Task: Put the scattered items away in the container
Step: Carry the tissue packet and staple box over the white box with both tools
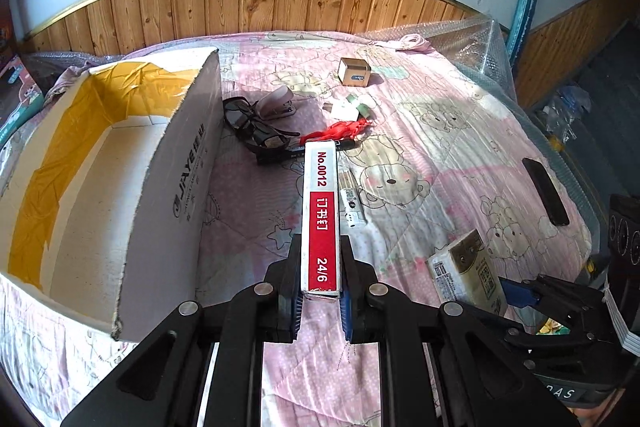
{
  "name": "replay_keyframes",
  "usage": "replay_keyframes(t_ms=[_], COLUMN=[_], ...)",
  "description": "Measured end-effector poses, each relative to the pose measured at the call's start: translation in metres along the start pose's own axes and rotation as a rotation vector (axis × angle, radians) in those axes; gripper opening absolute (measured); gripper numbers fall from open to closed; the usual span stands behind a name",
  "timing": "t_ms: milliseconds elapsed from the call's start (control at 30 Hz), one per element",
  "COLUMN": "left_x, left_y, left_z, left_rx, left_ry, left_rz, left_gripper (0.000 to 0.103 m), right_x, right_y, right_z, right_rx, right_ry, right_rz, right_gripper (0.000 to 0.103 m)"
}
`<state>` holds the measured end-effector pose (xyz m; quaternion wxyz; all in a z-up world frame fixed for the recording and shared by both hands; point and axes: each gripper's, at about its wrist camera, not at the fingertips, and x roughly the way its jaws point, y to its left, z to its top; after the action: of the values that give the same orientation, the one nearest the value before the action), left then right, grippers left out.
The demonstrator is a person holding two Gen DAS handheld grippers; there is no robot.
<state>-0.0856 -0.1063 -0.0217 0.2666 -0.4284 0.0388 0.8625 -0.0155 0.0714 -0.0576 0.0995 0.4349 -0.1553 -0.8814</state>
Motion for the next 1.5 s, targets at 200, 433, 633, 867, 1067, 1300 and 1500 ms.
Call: replay_keyframes(t_ms=[200, 433, 633, 867, 1067, 1300, 1500], left_x=[-0.025, -0.047, -0.061, -0.07, -0.077, -0.081, -0.083], left_y=[0.011, 0.028, 0.047, 0.071, 0.089, 0.102, 0.11], left_z=[-0.005, -0.012, -0.013, -0.014, -0.012, -0.007, 0.002], left_rx=[-0.014, -0.036, -0.064, -0.107, -0.14, -0.159, -0.17], left_ry=[-0.027, -0.055, -0.076, -0.087, -0.098, -0.106, -0.113], left_rz=[0.024, 0.079, 0.124, 0.164, 0.183, 0.194, 0.204], left_gripper=[0.015, 0.015, 0.015, 0.015, 0.015, 0.015, 0.015], right_x=[-0.005, -0.004, -0.002, 0.008, 0.016, 0.022, 0.026], right_y=[0.023, 0.047, 0.072, 0.098, 0.117, 0.136, 0.15], right_z=[-0.003, -0.006, 0.0, 0.01, 0.02, 0.033, 0.048], right_rx=[-0.031, -0.068, -0.113, -0.158, -0.194, -0.23, -0.254], right_ry=[-0.011, -0.006, -0.01, -0.004, 0.0, -0.002, -0.009], right_rz=[0.002, -0.001, 0.008, 0.023, 0.043, 0.066, 0.088], right_gripper=[0.054, 0.054, 0.054, 0.054, 0.054, 0.054, 0.054])
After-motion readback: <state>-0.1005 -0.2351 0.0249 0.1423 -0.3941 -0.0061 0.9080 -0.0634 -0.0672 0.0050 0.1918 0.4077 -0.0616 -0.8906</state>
